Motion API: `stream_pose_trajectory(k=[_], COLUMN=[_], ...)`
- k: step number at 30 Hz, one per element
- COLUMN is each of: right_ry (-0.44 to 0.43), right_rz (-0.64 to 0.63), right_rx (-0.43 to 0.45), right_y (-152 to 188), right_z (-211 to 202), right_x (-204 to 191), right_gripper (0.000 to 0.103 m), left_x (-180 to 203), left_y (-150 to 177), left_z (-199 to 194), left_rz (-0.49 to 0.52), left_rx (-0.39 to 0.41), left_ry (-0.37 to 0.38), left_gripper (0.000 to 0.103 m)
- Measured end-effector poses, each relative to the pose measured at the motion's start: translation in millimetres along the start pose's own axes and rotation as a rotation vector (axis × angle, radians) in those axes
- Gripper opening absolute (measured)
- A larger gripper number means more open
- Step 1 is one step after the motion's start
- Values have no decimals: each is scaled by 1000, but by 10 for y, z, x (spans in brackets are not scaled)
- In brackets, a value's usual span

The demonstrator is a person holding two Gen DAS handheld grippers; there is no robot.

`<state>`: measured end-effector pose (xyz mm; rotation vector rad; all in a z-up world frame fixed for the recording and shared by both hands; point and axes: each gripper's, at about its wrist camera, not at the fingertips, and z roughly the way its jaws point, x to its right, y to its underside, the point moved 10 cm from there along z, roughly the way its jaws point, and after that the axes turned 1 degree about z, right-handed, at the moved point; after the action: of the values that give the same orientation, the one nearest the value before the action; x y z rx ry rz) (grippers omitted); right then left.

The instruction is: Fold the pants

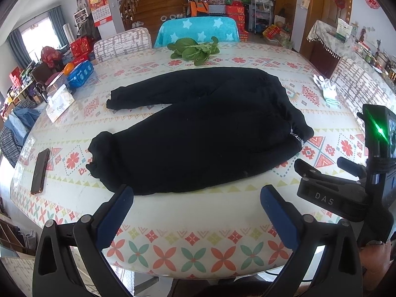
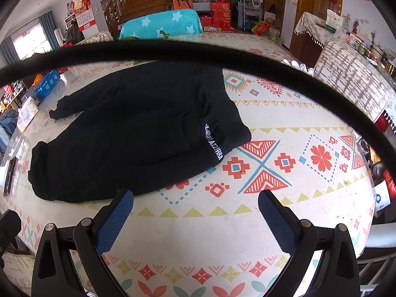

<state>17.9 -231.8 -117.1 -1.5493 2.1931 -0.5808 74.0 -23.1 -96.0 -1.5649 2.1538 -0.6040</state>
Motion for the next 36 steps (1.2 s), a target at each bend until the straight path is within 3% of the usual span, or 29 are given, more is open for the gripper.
stream_pose_trajectory(k=[10,18,31,36], right_ry=[-14,-18,28,26], right_rz=[-8,-22,16,52], right_rx=[-50,-85,-42,-63], right_y=[119,90,-802,-1191], right_z=[155,334,512,736], right_x=[86,-6,-109,-81], right_gripper=[102,102,102,102], left_x=[-107,-561,-1640,-2073], left_y=[146,61,-738,-1089], left_z=[104,310,985,1429], left_rz=[-47,-85,-171,-189], left_rx=[-47,-90,-69,-93], left_ry=[-63,-129,-179,-193], left_gripper=[103,103,103,103])
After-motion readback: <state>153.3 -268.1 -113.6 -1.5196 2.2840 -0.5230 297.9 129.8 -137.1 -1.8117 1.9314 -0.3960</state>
